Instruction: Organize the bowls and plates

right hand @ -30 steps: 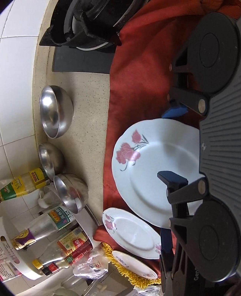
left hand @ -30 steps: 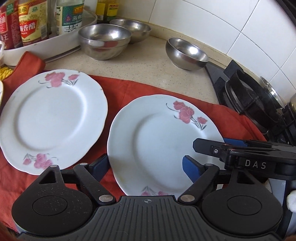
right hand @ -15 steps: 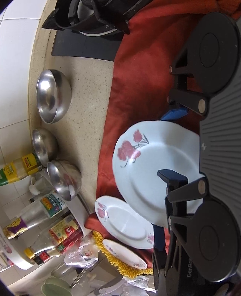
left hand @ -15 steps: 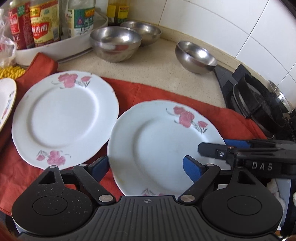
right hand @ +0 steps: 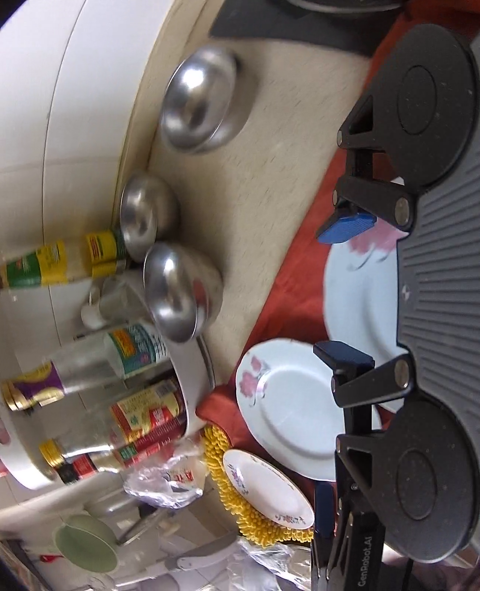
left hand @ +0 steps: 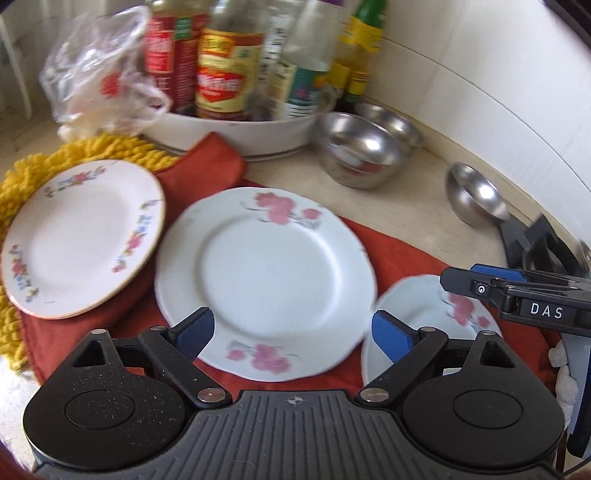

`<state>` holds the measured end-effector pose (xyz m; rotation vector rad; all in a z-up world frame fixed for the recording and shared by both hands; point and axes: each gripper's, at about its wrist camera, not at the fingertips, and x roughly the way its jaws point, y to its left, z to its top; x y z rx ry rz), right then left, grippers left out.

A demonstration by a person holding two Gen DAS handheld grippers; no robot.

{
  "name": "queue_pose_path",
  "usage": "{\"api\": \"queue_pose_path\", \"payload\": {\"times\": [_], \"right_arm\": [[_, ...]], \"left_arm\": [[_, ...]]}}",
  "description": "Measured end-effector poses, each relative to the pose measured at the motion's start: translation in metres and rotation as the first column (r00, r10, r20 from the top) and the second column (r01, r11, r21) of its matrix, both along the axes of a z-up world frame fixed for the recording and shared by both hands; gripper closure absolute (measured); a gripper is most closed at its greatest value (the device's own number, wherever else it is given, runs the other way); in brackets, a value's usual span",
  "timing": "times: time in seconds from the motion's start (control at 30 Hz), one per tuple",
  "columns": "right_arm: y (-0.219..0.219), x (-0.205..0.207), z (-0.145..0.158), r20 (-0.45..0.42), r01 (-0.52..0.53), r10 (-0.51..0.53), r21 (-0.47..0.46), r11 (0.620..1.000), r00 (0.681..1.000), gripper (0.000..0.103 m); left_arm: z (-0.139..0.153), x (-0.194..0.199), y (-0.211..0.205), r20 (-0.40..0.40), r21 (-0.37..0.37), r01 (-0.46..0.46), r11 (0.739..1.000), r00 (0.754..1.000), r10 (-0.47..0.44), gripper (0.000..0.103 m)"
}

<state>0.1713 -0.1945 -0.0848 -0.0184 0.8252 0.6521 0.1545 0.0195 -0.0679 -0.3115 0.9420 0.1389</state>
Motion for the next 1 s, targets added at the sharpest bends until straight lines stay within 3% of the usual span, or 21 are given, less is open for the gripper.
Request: {"api": "queue_pose_path", "payload": {"times": [0.33, 0.63, 1.0], "right_arm": [[0.064, 0.037, -0.018, -0.044, -0.11, 0.107, -0.056, 0.992, 0.993, 0.046], [0.079, 0.041, -0.027, -0.089, -0.18, 0.176, -0.048, 0.982, 0.98, 0.046], [0.084, 0.045, -0.029, -0.137, -0.227, 0.224, -0.003, 0.974, 0.965, 0.056]], "left_arm": [[-0.018, 0.0, 0.04, -0.071, -0.003, -0.158, 0.987, 0.985, 0.158, 0.007], [-0.027, 0.013, 0.047, -0.089, -0.012, -0.162, 0.987, 0.983, 0.16, 0.007], [-0.032, 0.026, 0.045, -0.1, -0.003, -0.136, 0.991, 0.986, 0.135, 0.005]]}}
